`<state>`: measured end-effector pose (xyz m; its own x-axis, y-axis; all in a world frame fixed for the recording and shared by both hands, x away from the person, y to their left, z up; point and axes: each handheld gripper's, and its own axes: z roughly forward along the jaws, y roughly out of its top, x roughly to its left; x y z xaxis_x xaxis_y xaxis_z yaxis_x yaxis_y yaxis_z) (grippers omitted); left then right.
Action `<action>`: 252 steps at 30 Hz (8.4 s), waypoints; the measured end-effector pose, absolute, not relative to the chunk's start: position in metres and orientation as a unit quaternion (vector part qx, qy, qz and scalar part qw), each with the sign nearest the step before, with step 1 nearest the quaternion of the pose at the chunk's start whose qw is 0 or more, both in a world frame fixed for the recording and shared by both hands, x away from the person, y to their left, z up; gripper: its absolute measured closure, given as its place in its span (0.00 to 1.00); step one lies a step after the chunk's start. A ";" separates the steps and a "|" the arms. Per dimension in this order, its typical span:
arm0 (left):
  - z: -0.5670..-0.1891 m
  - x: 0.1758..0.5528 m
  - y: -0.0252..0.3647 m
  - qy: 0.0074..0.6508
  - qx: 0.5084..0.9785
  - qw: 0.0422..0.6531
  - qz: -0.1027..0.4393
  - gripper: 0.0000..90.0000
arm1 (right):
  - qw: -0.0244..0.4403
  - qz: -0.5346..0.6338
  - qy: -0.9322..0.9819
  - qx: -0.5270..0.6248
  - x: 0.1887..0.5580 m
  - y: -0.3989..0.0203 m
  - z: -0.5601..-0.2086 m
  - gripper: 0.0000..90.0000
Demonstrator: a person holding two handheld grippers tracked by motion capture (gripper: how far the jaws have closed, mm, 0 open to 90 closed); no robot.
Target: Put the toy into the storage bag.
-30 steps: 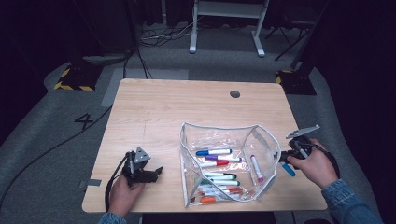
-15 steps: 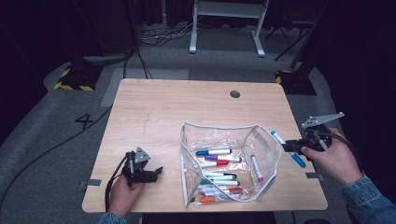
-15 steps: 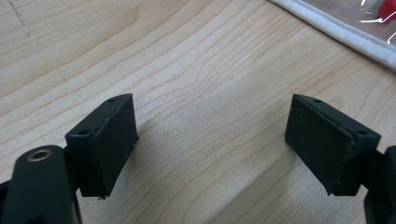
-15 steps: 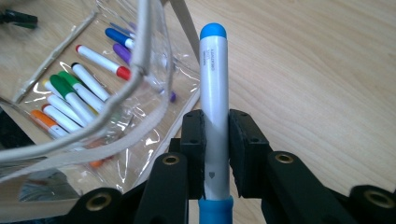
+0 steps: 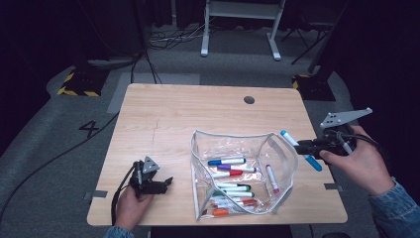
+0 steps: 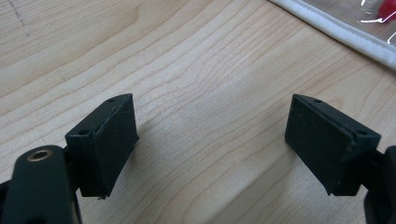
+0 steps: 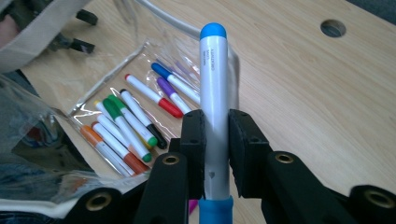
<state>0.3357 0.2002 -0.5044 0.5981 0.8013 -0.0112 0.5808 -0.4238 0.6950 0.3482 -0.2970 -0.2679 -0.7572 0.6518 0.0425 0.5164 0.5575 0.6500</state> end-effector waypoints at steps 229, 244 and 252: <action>-0.504 0.335 0.200 0.418 0.828 0.337 0.162 0.19 | 0.077 0.296 0.923 0.235 0.350 -0.221 -0.253 0.85; -0.505 0.336 0.200 0.418 0.827 0.339 0.162 0.19 | 0.041 0.273 0.944 0.180 0.350 -0.158 -0.273 0.85; -0.504 0.336 0.199 0.417 0.828 0.339 0.162 0.19 | 0.016 0.249 0.954 0.169 0.352 -0.141 -0.305 0.85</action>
